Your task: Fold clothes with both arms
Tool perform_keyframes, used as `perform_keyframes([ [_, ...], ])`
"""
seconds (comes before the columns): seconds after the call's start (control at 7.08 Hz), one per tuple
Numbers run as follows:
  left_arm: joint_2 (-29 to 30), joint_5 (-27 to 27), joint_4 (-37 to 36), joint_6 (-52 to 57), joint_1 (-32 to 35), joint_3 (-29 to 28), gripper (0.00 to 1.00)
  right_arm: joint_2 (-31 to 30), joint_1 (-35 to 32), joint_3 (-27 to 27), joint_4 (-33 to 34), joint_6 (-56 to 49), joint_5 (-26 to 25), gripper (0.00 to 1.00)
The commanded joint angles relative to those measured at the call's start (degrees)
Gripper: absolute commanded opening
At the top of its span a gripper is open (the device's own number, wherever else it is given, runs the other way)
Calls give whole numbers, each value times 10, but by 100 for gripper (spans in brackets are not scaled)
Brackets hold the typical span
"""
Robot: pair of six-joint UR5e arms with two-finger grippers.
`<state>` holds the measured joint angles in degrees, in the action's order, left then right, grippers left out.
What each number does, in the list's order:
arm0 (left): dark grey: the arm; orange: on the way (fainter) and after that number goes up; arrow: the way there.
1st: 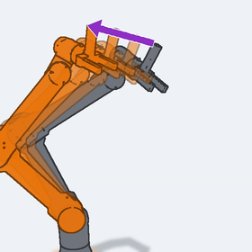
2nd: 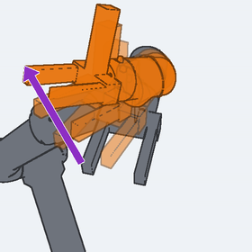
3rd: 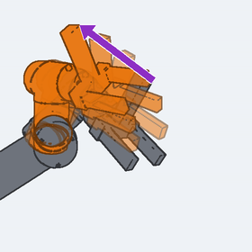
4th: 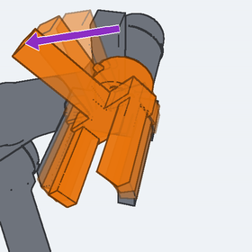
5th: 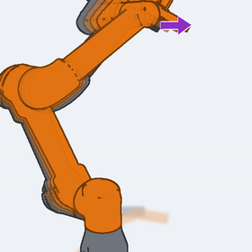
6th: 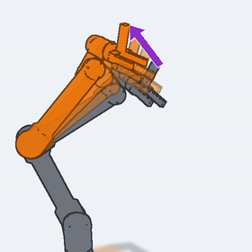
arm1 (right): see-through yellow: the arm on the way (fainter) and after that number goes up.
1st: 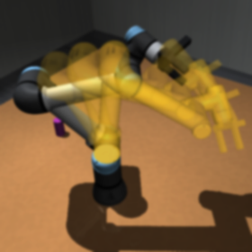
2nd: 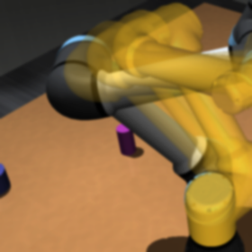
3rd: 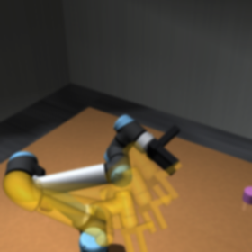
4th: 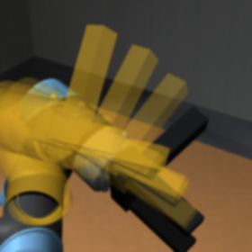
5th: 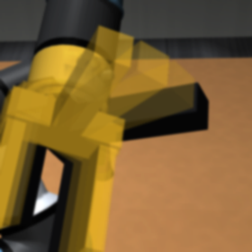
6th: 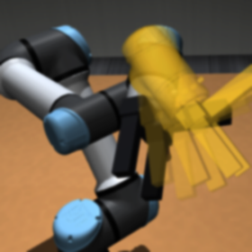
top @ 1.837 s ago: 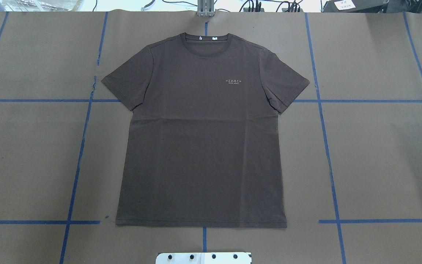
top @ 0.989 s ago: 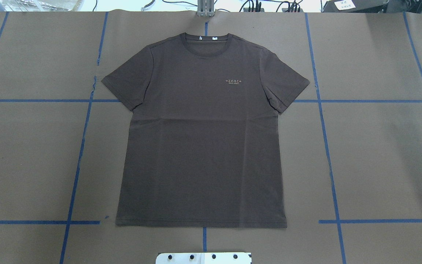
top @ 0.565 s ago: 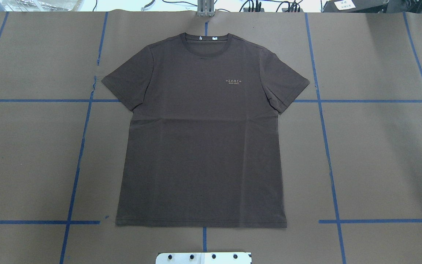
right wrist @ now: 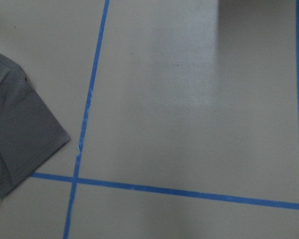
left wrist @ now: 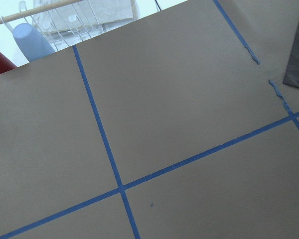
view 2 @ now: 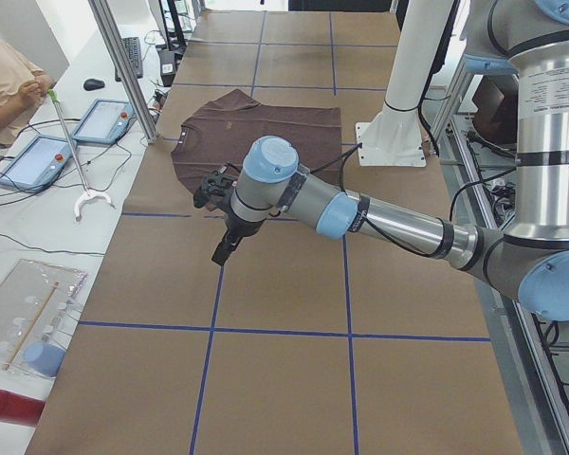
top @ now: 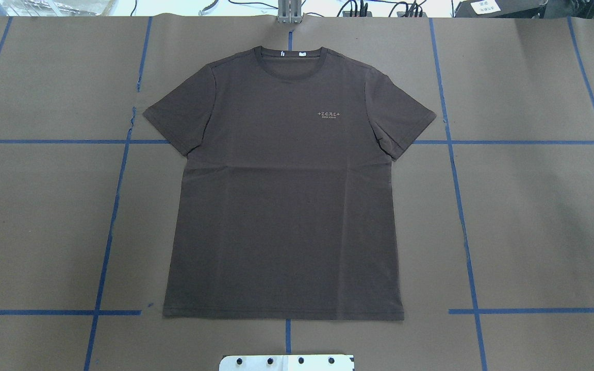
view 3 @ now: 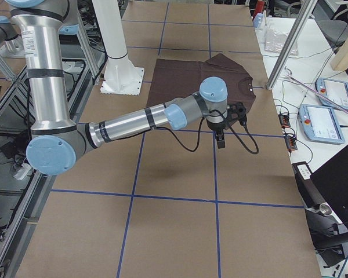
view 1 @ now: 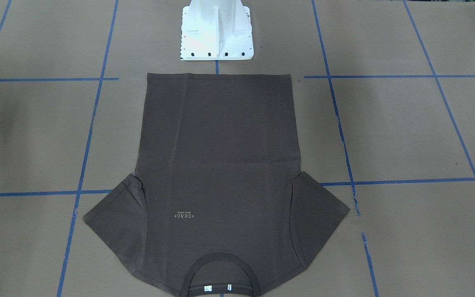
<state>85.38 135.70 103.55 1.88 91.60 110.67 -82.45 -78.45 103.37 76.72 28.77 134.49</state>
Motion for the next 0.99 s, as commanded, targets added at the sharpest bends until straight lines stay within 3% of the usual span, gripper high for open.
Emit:
perform_keyframes([
  [0.0,1,1,2,1,-1,1,100,66,126,-60,-138,244,-108,87],
  [0.14,1,1,2,1,-1,1,100,115,164,-130,-207,324,-133,75],
  [0.28,0,1,2,2,-1,1,100,154,203,-176,-215,336,-194,65],
  [0.42,0,1,2,3,-1,0,100,159,229,-203,-219,337,-232,60],
  [0.85,-1,1,3,5,-1,0,100,178,254,-243,-231,346,-238,59],
])
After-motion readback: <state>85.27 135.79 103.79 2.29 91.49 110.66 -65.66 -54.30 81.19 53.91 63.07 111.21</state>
